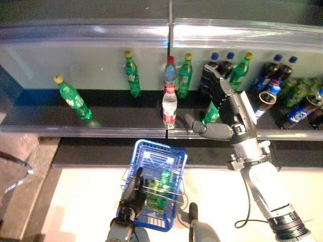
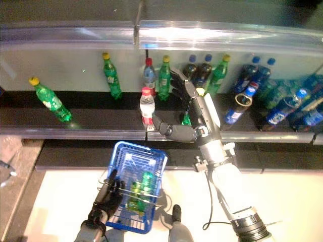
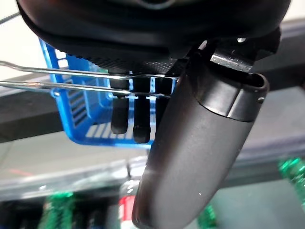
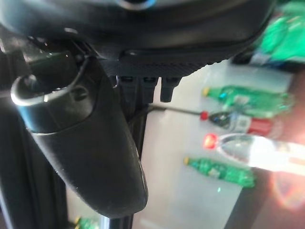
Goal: Pick up the drink and place into the basket.
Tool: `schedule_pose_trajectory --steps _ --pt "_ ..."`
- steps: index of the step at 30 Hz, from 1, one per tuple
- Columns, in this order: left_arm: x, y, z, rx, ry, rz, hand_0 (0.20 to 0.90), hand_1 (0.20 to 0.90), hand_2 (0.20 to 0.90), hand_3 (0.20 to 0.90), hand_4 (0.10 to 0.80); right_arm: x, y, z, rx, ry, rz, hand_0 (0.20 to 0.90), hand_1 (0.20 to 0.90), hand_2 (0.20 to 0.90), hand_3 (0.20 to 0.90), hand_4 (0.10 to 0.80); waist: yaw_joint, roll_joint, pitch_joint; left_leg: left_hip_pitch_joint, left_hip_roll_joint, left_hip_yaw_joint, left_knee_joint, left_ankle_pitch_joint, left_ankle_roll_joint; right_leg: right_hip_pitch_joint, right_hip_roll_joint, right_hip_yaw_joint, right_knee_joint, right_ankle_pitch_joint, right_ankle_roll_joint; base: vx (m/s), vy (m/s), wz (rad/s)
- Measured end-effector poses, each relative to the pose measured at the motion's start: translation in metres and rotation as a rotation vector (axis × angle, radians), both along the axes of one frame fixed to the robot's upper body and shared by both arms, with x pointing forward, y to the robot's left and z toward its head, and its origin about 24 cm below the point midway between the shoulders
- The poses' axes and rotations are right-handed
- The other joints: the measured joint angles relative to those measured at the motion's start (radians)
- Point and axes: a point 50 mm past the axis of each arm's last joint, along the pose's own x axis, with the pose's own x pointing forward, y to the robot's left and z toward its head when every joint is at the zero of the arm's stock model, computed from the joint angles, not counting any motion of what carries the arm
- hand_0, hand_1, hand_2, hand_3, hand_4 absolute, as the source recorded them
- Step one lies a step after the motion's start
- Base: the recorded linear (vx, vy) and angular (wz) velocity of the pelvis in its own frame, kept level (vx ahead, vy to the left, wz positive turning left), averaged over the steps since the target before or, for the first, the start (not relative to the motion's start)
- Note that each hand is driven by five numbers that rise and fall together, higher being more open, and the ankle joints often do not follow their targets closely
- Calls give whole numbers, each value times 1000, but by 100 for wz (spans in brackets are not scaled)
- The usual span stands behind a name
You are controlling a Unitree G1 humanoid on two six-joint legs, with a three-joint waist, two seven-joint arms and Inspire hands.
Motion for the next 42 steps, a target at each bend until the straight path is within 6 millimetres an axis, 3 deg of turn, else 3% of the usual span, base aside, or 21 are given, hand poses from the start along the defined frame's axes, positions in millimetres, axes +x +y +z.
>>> schedule_pose_trajectory --steps 1,2,6,11,14,19,20,22,23,24,25,26,28,31,33,36,37,38,40,41,42 --pt "1 4 2 17 -10 -4 300 300 300 200 100 -3 -1 -5 10 17 -12 900 900 900 900 800 0 -19 -9 2 -13 -10 -1 2 -15 1 20 -19 39 -96 -68 80 62 -14" --pt "3 3 4 15 -16 -11 300 300 300 200 100 -3 -3 -8 13 26 -27 900 900 900 900 800 -18 -7 -4 3 -6 -17 2 5 -17 20 27 -19 11 -88 -71 73 86 -4" --pt "5 12 6 36 -28 29 300 300 300 200 100 -5 -4 -13 24 46 -47 900 900 900 900 800 -35 1 -5 14 -21 -9 -3 26 -27 59 45 -17 -79 -22 -70 57 76 -11" --pt "3 38 8 90 -31 118 300 300 300 200 100 -8 -8 -17 19 64 -49 900 900 900 900 800 -44 -2 -7 50 -21 1 -53 39 -12 105 42 -18 -153 11 -56 34 25 -5" --pt "1 52 9 128 -34 177 300 300 300 200 100 -8 -6 -17 23 65 -30 900 900 900 900 800 -23 -5 -9 83 -22 48 -83 47 -4 105 30 -49 -162 29 -61 -31 -183 -36" --pt "1 69 12 162 -43 229 300 300 300 200 100 -8 -3 -18 54 54 -31 900 900 900 900 800 -43 -7 -12 94 7 46 -96 56 -4 166 18 -56 -262 63 -50 29 -393 10" --pt "1 70 12 164 -41 232 300 300 300 200 100 -6 -2 -18 53 52 -30 900 900 900 900 800 -54 -5 -14 96 22 55 -110 65 -13 167 5 -55 -252 42 -19 31 -486 41" --pt "1 74 13 172 -40 236 300 300 300 200 100 -5 -2 -18 51 54 -28 900 900 900 900 800 -38 -14 -20 109 43 124 -133 83 -35 174 -107 -50 -247 25 11 7 -512 14" --pt "-1 78 14 181 -35 248 300 300 300 200 100 -3 1 -16 50 48 -15 900 900 900 900 800 -18 -17 -23 116 58 145 -143 87 -46 176 -145 -71 -275 30 32 15 -565 -26" --pt "-2 84 15 193 -26 262 300 300 300 200 100 -2 4 -15 49 42 -3 900 900 900 900 800 -2 -23 -26 125 75 154 -155 95 -63 195 -174 -94 -328 57 38 30 -592 -34" --pt "-3 89 15 206 -11 272 300 300 300 200 100 -2 6 -14 49 41 3 900 900 900 900 800 15 -32 -31 148 87 158 -177 102 -80 223 -179 -110 -369 128 32 51 -549 -20" --pt "-5 93 14 218 6 282 300 300 300 200 100 -1 6 -14 47 43 6 900 900 900 900 800 22 -44 -38 162 107 158 -186 108 -96 247 -164 -113 -386 144 120 54 -528 -21" --pt "-13 90 7 203 52 307 300 300 300 200 100 3 3 -11 42 46 1 900 900 900 900 800 26 -13 -35 164 183 161 -163 139 -93 258 -79 -109 -398 140 72 37 -462 -28" --pt "-22 80 -3 174 95 304 300 300 300 200 100 4 -4 -12 8 65 -19 900 900 900 900 800 24 -13 -35 138 237 161 -56 173 -90 254 -16 -112 -380 121 13 28 -499 -36" --pt "-22 76 -5 159 104 299 300 300 300 200 100 4 -6 -12 7 68 -20 900 900 900 900 800 7 -15 -36 104 261 159 2 195 -87 248 9 -118 -365 110 -12 25 -393 -10" --pt "-18 67 -9 147 111 255 300 300 300 200 100 3 -8 -15 24 84 -32 900 900 900 900 800 6 -39 -37 18 271 152 117 274 -42 218 27 -128 -323 82 -57 137 -359 -6" --pt "-17 60 -13 137 126 234 300 300 300 200 100 3 -2 -18 52 94 -19 900 900 900 900 800 13 -75 -29 -13 174 94 173 194 -65 218 -1 -85 -335 87 -79 253 -293 -53" --pt "-18 58 -14 133 129 226 300 300 300 200 100 2 3 -20 72 93 -6 900 900 900 900 800 15 -96 -24 -8 71 65 132 136 -48 213 -12 -53 -344 94 -82 252 -220 -64" --pt "-15 47 -14 93 118 212 300 300 300 200 100 1 5 -20 80 92 -9 900 900 900 900 800 7 -89 -17 -19 -100 41 35 80 40 208 -9 -28 -349 100 -78 222 -142 -51" --pt "-13 41 -13 73 112 208 300 300 300 200 100 1 4 -21 83 93 -15 900 900 900 900 800 2 -62 -20 -27 -144 42 -27 69 60 203 19 -24 -344 97 -71 271 -149 -66" --pt "-11 41 -11 72 99 202 300 300 300 200 100 0 7 -23 103 100 -18 900 900 900 900 800 23 -56 -11 -28 -149 50 -38 103 122 188 50 -20 -318 90 -65 291 -139 -78"
